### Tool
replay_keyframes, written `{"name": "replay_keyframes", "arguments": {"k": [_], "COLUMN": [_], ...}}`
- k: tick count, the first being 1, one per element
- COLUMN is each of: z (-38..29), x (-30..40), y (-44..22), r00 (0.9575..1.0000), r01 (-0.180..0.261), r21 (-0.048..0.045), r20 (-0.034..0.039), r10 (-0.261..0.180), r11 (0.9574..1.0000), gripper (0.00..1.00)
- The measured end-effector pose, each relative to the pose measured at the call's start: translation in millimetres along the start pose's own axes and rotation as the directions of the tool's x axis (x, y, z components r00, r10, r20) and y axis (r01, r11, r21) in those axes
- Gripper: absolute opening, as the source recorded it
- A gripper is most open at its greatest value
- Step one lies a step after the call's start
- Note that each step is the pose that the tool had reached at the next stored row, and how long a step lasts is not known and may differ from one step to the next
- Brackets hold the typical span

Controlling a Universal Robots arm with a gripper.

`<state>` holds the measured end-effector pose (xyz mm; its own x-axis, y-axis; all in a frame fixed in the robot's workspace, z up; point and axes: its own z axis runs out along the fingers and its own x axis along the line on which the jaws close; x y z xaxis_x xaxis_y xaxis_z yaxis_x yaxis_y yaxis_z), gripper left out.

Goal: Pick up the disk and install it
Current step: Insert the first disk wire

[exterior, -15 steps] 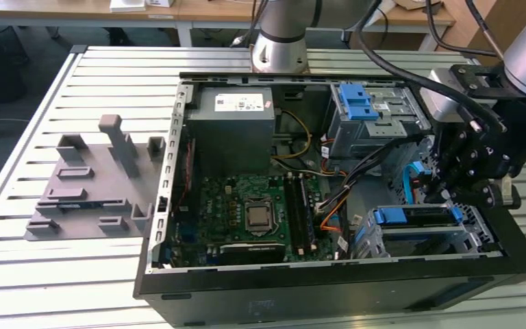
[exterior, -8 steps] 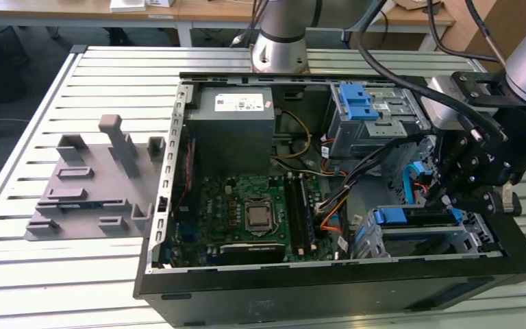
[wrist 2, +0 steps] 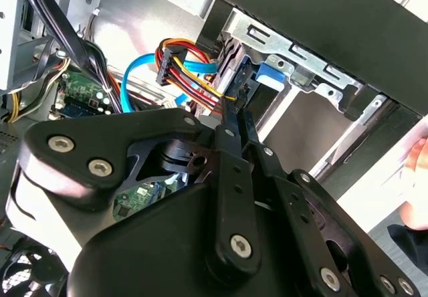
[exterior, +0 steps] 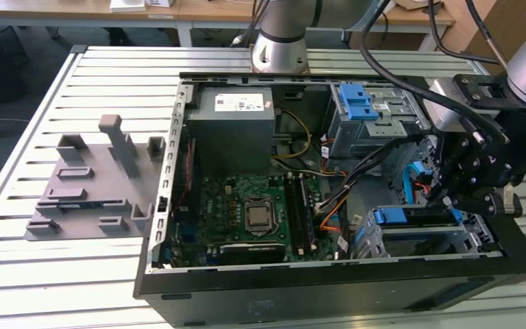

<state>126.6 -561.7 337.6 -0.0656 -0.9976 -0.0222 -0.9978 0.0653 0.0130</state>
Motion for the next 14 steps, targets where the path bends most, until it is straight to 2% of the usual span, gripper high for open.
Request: {"name": "replay_keyframes", "arguments": {"k": [14], "z": [3.5], "x": [2.6], "y": [-0.9], "r00": [1.0], "r01": [-0.003], "r21": [-0.0004], "r20": [0.0011], "r10": [0.003], "r11": [1.0], "gripper": [0.16]}}
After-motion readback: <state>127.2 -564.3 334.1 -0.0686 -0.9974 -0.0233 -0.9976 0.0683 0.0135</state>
